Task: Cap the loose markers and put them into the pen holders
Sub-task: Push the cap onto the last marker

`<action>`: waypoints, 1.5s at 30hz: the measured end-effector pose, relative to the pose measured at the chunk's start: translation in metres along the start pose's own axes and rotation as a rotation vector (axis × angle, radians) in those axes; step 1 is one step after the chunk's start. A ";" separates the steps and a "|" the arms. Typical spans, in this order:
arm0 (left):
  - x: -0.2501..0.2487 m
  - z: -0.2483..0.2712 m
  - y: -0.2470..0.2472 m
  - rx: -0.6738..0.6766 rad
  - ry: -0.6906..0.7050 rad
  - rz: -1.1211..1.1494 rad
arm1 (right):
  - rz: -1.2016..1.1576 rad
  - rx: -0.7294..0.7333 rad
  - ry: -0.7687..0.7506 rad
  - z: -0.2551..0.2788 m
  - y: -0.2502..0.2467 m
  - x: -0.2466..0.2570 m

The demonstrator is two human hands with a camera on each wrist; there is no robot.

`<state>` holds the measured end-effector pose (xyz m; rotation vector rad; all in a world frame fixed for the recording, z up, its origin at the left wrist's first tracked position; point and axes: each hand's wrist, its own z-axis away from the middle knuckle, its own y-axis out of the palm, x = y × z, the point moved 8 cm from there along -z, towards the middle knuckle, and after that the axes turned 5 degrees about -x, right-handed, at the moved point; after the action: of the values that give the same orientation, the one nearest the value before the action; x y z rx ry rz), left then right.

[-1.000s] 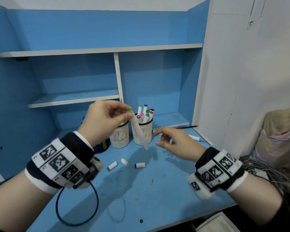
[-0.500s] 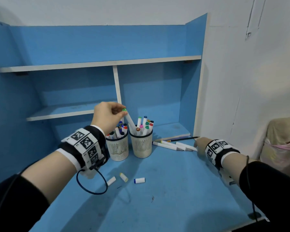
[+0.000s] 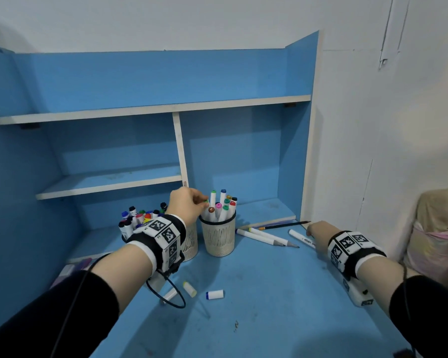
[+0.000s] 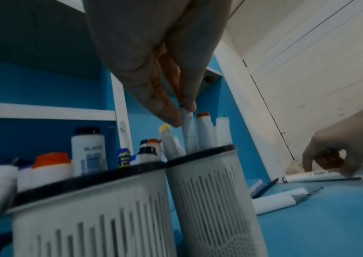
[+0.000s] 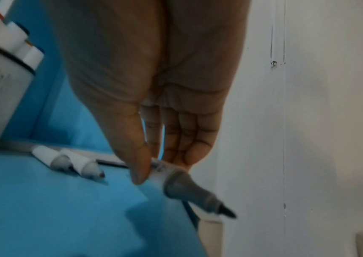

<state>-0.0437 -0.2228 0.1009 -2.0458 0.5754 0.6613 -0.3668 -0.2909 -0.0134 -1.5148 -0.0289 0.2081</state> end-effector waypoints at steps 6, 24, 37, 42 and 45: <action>0.015 0.011 0.011 0.044 -0.054 0.019 | -0.231 -0.164 -0.054 0.016 -0.028 0.011; 0.109 0.098 0.000 0.596 -0.070 -0.468 | -0.991 -0.453 -0.279 0.130 -0.100 0.092; 0.107 0.115 0.020 0.641 -0.079 -0.467 | -1.259 -0.415 -0.258 0.151 -0.097 0.121; 0.061 0.114 -0.001 0.522 0.065 -0.269 | -1.542 -0.383 -0.240 0.160 -0.093 0.134; 0.027 0.118 -0.019 0.458 0.117 -0.160 | -1.729 -0.400 -0.219 0.165 -0.093 0.142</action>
<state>-0.0395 -0.1166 0.0400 -1.6826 0.5642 0.2823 -0.2403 -0.1102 0.0733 -1.3559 -1.5430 -1.0664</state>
